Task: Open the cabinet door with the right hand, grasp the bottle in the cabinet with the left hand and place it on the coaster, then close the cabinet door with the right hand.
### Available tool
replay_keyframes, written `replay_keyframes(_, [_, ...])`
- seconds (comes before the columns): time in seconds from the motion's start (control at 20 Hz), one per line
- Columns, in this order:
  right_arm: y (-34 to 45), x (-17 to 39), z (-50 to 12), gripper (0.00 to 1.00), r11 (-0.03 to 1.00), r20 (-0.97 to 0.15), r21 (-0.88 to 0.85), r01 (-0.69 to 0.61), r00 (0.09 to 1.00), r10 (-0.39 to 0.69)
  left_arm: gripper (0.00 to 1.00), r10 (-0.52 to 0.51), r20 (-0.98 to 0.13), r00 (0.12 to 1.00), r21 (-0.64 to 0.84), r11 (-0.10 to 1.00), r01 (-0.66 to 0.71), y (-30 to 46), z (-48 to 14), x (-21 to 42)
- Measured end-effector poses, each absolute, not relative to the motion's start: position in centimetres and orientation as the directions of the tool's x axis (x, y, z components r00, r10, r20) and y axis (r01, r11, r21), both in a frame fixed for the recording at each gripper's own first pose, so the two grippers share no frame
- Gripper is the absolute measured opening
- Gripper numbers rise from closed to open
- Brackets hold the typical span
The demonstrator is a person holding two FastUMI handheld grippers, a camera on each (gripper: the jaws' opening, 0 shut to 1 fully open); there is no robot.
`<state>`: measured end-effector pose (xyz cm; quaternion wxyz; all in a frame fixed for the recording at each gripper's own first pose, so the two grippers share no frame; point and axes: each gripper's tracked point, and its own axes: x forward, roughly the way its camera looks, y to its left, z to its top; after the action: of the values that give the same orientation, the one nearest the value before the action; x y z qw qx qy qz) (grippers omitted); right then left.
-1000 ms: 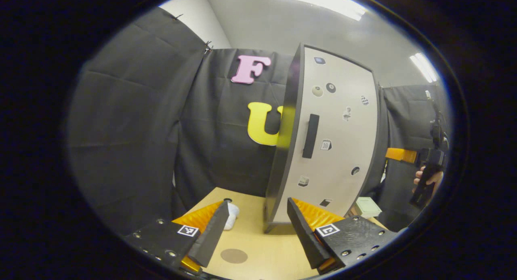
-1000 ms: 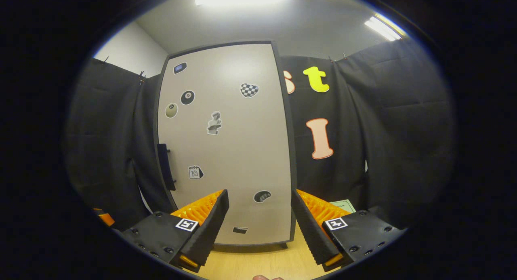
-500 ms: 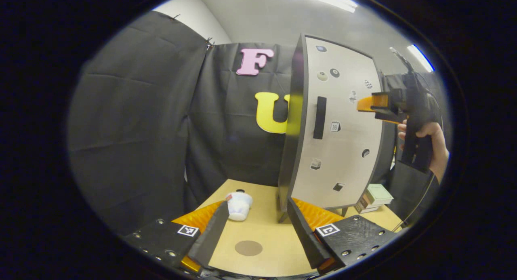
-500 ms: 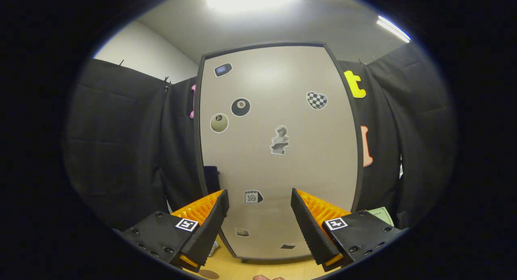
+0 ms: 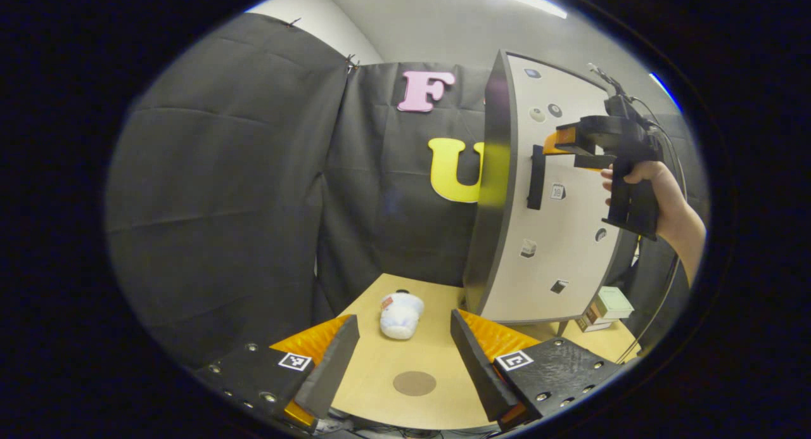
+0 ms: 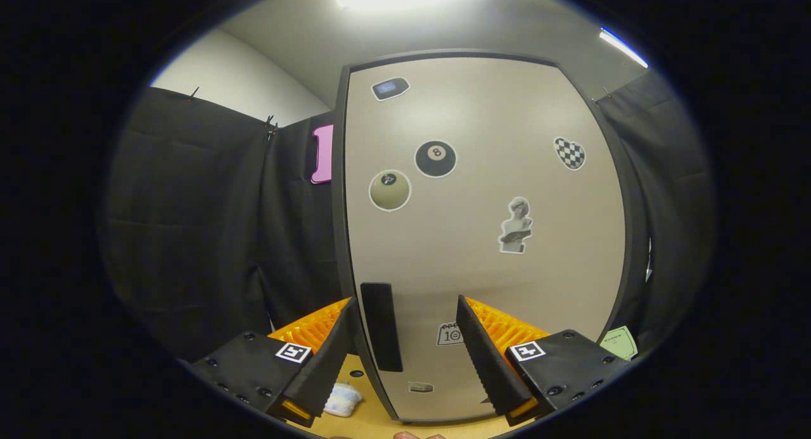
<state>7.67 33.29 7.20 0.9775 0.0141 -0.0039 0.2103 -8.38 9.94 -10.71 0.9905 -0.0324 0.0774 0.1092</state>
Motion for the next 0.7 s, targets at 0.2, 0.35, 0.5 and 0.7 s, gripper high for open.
replay_keyframes(0.2, [34.9,9.6,5.0,0.98,0.921,-0.030,0.006,-0.389,0.921,0.389,0.89,0.236,-0.160,0.958,-0.024,0.970,-0.243,10.9,-10.8,-8.2])
replay_keyframes(0.35, [35.6,10.8,3.4,0.98,0.927,-0.076,-0.001,-0.374,0.925,0.373,0.89,0.233,-0.163,0.959,-0.026,0.970,-0.240,10.8,-10.9,-8.1])
replay_keyframes(0.5, [35.9,11.7,2.6,0.98,0.931,-0.105,-0.001,-0.364,0.926,0.362,0.89,0.230,-0.172,0.958,-0.043,0.970,-0.240,10.9,-11.3,-8.3])
replay_keyframes(0.7, [36.2,11.9,2.0,0.66,0.929,-0.134,0.006,-0.370,0.920,0.367,0.89,0.258,-0.196,0.946,-0.059,0.960,-0.274,11.6,-12.5,-8.6])
